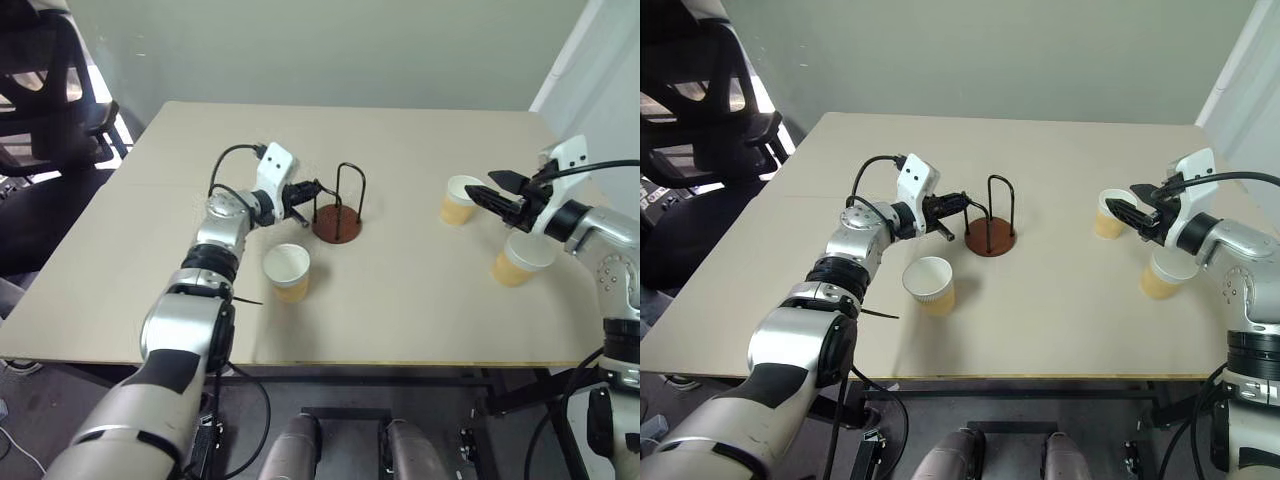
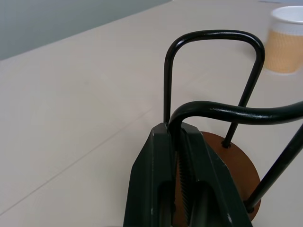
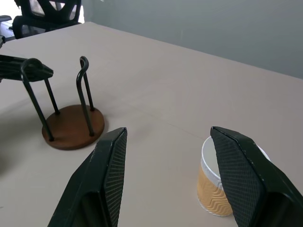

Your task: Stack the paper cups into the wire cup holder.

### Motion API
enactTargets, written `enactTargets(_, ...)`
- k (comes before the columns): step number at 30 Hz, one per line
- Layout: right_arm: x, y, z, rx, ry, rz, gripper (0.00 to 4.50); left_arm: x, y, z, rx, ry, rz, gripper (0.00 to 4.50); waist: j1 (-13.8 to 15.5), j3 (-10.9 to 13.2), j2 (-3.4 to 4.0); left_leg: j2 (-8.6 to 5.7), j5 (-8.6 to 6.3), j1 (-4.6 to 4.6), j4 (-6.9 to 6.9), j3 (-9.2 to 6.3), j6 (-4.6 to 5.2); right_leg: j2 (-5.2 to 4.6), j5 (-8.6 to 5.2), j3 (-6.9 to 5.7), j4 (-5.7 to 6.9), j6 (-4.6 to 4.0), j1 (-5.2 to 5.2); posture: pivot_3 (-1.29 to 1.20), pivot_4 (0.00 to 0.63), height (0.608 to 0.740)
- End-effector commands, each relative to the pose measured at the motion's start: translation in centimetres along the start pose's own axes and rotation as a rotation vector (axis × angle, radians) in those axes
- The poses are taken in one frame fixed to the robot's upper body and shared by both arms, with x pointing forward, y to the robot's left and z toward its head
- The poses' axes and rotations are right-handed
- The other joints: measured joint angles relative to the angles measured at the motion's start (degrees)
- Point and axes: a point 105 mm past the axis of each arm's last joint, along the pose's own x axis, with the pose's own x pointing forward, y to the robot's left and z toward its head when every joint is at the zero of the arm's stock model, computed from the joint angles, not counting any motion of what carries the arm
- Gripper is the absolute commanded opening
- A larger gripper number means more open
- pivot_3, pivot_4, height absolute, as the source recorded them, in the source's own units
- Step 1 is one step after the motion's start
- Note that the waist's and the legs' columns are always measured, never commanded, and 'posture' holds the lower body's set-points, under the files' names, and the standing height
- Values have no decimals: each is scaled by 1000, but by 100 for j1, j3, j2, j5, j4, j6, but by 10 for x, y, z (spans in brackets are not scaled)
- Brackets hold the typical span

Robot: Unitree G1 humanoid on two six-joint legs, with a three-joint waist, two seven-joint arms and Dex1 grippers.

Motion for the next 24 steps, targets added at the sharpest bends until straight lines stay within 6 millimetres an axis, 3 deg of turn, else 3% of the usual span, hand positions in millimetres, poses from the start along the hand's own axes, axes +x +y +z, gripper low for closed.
enactTargets(1, -5, -2, 19, -46, -55, -16, 2814, 9, -28, 25, 45, -68, -201, 6, 10, 0, 0, -1, -1, -1, 1, 0, 1, -1, 0, 0, -1, 0, 0, 0, 150, 740)
enactTargets(6, -6, -2, 18, -49, -52, -16, 2814, 16, -69, 31, 78, -80, -436, 6, 27, 0, 0, -10, -5, -7, 7, -1, 8, -9, -1, 2, -3, 6, 0, 0, 150, 740)
enactTargets(12, -12, -3, 16, -68, -29, -7, 2814, 20, -101, 30, 115, -70, -594, 6, 26, 0, 0, -9, -5, -5, 7, -1, 10, -11, 2, 4, -2, 21, 1, 0, 150, 740)
enactTargets(24, -46, 2, 15, -140, 100, 119, 2814, 20, -107, 26, 121, -61, -617, 6, 32, 0, 0, -22, -3, -6, 11, 0, 17, -22, -1, 11, -5, 46, 9, 0, 150, 740)
